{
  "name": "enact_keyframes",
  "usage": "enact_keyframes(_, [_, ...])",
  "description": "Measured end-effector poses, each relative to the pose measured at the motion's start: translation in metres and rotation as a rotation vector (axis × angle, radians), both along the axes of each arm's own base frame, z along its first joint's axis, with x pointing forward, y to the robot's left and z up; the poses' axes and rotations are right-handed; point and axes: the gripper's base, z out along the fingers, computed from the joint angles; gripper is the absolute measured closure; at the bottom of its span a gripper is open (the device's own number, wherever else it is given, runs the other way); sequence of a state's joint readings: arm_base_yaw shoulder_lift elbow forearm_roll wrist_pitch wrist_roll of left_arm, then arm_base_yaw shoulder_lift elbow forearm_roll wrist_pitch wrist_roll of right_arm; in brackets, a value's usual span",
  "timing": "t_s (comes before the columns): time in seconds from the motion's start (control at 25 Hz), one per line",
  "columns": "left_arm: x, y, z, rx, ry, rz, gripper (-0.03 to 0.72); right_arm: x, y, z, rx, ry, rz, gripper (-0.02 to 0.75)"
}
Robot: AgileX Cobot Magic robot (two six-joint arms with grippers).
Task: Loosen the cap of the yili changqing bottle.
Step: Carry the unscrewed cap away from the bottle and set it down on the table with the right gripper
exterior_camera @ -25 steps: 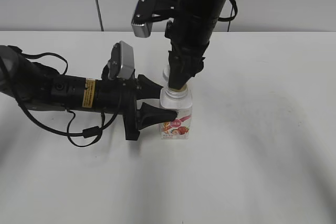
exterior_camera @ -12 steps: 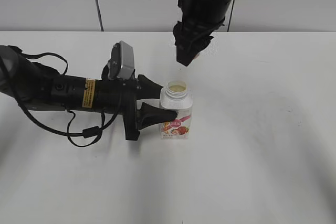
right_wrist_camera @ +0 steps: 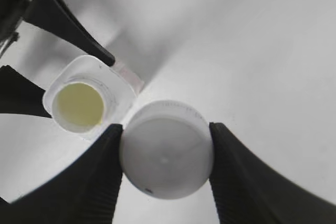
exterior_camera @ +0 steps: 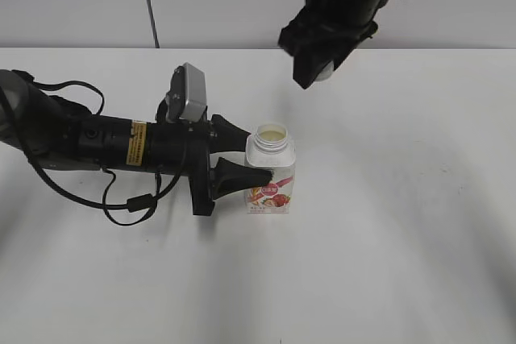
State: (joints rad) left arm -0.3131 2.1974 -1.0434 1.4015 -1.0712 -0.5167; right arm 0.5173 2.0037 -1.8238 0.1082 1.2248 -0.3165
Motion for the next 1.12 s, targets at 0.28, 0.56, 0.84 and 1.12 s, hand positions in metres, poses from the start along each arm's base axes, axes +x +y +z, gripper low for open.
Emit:
enact_keyframes(0.28, [0.000, 0.000, 0.000, 0.001, 0.000, 0.000, 0.291, 0.012, -0.082, 0.009, 0.021, 0.033, -0.257, 0.348])
enact_keyframes(0.56, [0.000, 0.000, 0.000, 0.001, 0.000, 0.000, 0.291, 0.004, -0.144, -0.028, 0.036, 0.150, -0.457, 0.349])
enact_keyframes(0.84, [0.000, 0.000, 0.000, -0.001, 0.000, -0.001, 0.291, -0.003, -0.160, -0.079, 0.079, 0.141, -0.585, 0.349])
enact_keyframes(1.12, [0.000, 0.000, 0.000, -0.001, 0.000, 0.000, 0.291, 0.009, -0.161, -0.119, 0.081, 0.143, -0.682, 0.349])
